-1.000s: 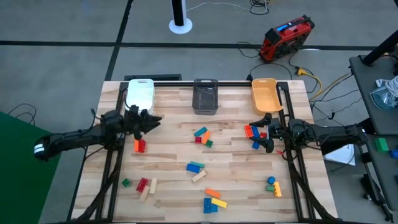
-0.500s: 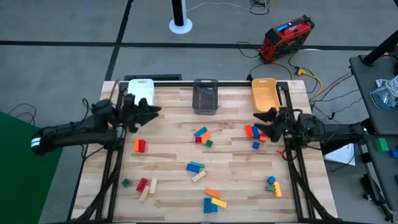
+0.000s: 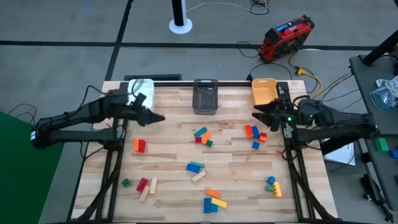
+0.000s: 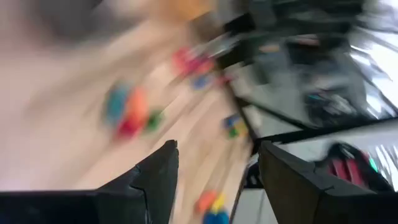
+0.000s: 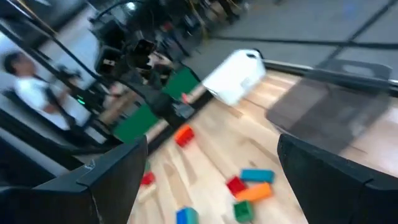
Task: Sort blocks by size
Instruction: Put the top big red game piece into the white bin
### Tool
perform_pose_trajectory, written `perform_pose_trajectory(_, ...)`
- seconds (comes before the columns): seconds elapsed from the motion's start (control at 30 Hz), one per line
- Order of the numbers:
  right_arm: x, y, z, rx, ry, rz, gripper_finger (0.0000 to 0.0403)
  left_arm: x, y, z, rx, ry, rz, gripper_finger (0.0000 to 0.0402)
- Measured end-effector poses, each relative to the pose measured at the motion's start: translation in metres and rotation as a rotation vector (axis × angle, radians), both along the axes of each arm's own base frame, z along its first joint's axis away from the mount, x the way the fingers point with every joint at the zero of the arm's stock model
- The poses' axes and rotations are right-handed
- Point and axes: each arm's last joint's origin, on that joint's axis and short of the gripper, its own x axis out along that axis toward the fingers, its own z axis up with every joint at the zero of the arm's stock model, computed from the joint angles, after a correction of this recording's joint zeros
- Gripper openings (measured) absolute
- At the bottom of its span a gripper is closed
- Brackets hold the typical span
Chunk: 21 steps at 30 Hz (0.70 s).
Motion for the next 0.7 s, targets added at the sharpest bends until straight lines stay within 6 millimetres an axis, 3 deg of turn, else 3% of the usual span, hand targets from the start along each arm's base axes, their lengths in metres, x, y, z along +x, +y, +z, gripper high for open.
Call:
perform_pose_trajectory(0.17,0.006,-0.006,0.014,0.026,0.187,-0.075,0.035,-0.005,-0.01,-0.011,-0.173,0.234,0.045,0.0198)
perform_pose_trajectory(0.27,0.01,-0.008,0.022,0.026,0.235,-0.097,0.035,-0.001,-0.014,-0.011,-0.184,0.249,0.024,0.0198)
perform_pose_trajectory(0.6,0.033,-0.009,0.046,-0.001,0.232,-0.084,0.035,0.017,-0.019,-0.02,-0.241,0.306,-0.115,0.0198)
perform_pose_trajectory(0.7,0.042,-0.01,0.05,-0.001,0.238,-0.083,0.035,0.016,-0.018,-0.028,-0.24,0.399,-0.067,0.0198)
